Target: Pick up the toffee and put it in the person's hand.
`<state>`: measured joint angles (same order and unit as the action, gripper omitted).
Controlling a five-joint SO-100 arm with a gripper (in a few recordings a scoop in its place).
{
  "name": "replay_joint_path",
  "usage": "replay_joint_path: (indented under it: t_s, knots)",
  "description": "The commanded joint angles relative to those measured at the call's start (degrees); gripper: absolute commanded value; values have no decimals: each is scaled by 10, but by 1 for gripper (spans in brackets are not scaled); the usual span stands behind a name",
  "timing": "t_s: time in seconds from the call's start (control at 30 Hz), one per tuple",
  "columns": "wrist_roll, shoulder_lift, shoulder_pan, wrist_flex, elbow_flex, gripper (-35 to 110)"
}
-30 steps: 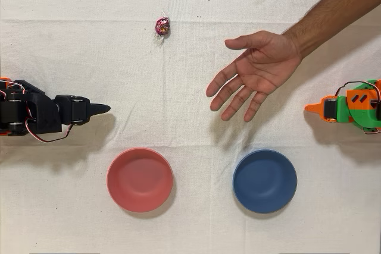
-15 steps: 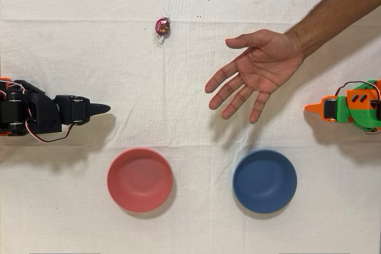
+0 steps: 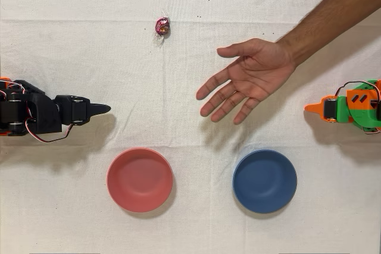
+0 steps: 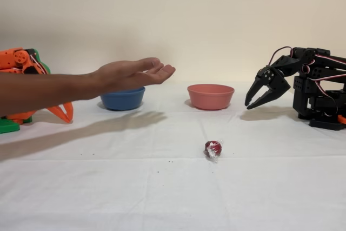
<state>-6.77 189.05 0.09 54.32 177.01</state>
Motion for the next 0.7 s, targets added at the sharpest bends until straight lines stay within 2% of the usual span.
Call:
replay_joint_path:
  t_s: [0.0,0.27,0.67]
  knots:
    - [-8,33,3,4,-22,0]
    - [-2,1,11,9,-68,0]
    - [-2,-182,10,-40,-182,0]
